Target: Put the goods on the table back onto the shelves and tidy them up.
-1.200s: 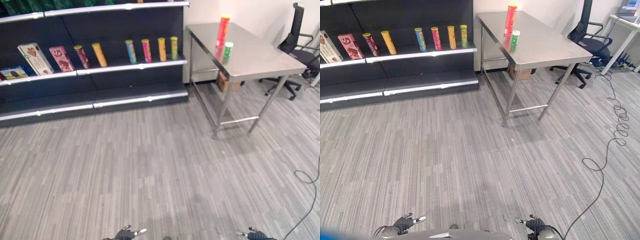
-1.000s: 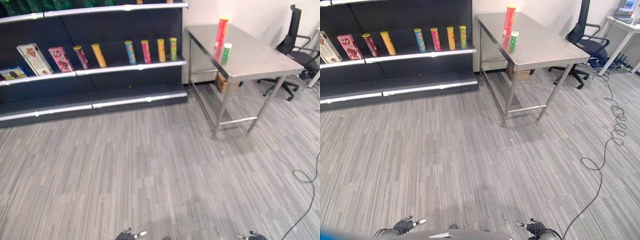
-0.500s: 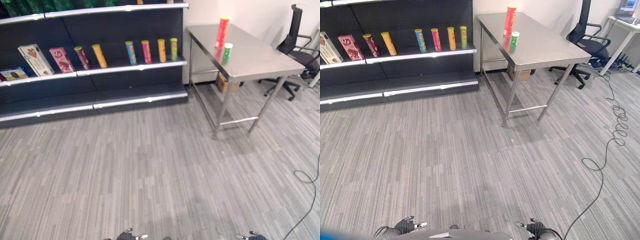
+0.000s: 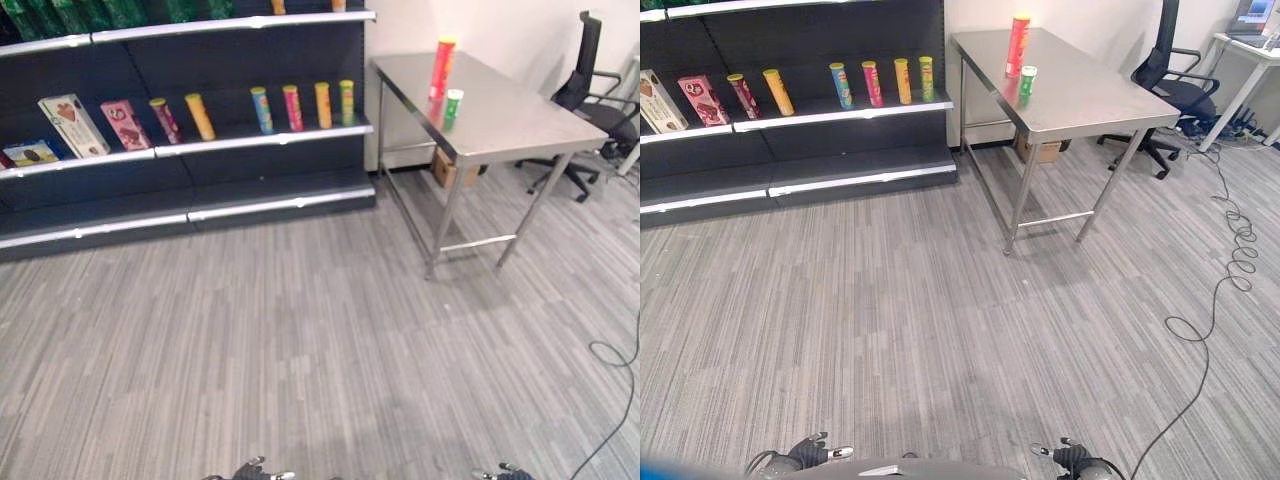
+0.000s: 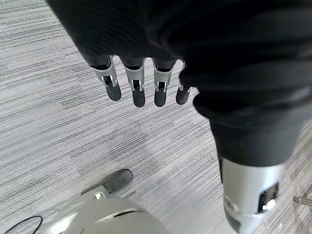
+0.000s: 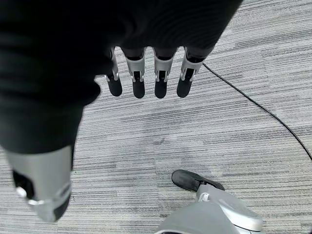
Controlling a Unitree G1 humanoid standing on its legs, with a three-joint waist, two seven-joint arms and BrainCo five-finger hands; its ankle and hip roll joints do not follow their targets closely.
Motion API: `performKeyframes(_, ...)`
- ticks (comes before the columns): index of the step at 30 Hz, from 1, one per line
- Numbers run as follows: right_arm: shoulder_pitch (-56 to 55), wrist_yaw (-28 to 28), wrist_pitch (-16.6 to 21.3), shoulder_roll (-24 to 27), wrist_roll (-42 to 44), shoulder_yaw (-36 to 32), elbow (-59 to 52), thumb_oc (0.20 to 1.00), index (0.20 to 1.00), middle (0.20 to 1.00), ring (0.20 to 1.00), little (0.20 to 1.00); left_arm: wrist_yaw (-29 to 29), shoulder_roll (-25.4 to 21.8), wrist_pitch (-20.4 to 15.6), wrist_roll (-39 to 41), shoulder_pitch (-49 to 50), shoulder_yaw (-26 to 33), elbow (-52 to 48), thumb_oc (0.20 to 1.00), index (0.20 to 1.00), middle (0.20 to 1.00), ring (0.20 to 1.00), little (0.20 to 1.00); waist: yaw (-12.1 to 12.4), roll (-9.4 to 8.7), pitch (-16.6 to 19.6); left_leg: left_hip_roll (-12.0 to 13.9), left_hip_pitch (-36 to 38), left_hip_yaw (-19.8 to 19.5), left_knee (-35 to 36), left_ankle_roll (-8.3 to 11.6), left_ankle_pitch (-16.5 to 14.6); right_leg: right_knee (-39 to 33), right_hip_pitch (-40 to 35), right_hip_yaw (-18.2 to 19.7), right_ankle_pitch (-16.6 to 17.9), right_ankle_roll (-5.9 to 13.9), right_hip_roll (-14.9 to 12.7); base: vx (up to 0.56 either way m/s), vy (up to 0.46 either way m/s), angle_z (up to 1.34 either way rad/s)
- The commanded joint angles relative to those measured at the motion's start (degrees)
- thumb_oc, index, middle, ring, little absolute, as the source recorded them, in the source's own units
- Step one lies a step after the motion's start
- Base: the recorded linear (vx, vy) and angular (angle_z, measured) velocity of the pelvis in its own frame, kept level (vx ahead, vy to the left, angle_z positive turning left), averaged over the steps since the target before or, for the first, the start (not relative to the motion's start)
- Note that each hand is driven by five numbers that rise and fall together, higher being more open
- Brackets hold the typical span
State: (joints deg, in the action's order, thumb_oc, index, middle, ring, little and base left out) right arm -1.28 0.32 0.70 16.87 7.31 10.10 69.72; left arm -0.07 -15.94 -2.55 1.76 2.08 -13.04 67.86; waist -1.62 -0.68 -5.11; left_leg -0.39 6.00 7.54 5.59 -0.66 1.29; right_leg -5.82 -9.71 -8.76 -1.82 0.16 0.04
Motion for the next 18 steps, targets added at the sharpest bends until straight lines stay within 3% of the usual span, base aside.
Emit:
performKeyframes(1,3.7,-0.3,0.3,1.2,0.1,2.2,2.1,1.0,1.0,1.0,1.0,1.0,1.4,0.2,-1.2,2.7,-4.4,1.4,3.6,1.0,1.0,1.0,1.0,1.0,-0.5,0.02,-1.1,1.9,2.5,-0.6,-0.6,3.36,-4.8,3.3,1.9,-0.7,-1.9,6.48,-4.8,-0.01,0.025,-0.04)
performKeyframes(8,3.9,-0.2,0.3,1.5,-0.2,2.3,1.7,1.0,1.0,1.0,1.0,1.0,1.3,0.0,-1.3,3.1,-4.1,2.0,3.8,1.0,1.0,1.0,1.0,1.0,-0.1,-0.29,-1.4,1.3,1.7,-1.0,-0.6,2.65,-4.9,4.7,3.3,-0.1,-1.9,6.87,-5.3,-0.01,0.05,-0.06)
performKeyframes(14,4.9,0.8,0.3,1.6,-1.4,3.3,1.5,1.0,1.0,1.0,1.0,1.0,0.7,-0.6,-1.1,2.8,-4.2,1.8,4.0,1.0,1.0,1.0,1.0,1.0,0.5,0.21,-3.9,-0.6,-0.1,-2.6,-2.0,-0.75,-5.9,21.4,13.4,2.2,-1.8,8.74,-7.2,-0.05,0.139,-0.16)
performKeyframes(15,4.3,1.1,0.1,1.5,-0.7,2.9,1.6,1.0,1.0,1.0,1.0,1.0,0.5,-0.8,-1.0,2.8,-4.3,1.6,3.5,1.0,1.0,1.0,1.0,1.0,-0.2,0.0,-5.4,-1.9,0.9,-3.3,-2.3,-2.37,-6.6,31.7,18.3,4.1,2.9,9.38,-8.4,-0.01,0.164,-0.18)
performKeyframes(16,4.4,1.1,0.1,1.5,-0.7,2.9,1.6,1.0,1.0,1.0,1.0,1.0,0.5,-0.8,-0.9,2.8,-4.3,1.6,3.5,1.0,1.0,1.0,1.0,1.0,-0.1,0.05,-5.2,-1.9,0.7,-3.3,-2.3,-2.36,-6.5,31.6,18.5,4.1,3.1,9.36,-8.3,-0.01,0.184,-0.17)
performKeyframes(18,4.2,1.0,0.2,1.4,0.6,2.2,1.2,1.0,1.0,1.0,1.0,1.0,0.6,-1.0,-0.9,3.3,-4.5,1.6,2.8,1.0,1.0,1.0,1.0,1.0,-0.9,0.75,-6.8,-1.8,1.6,-3.6,-2.2,-3.26,-6.8,40.5,23.7,5.6,6.4,9.19,-7.7,0.05,0.123,0.04)
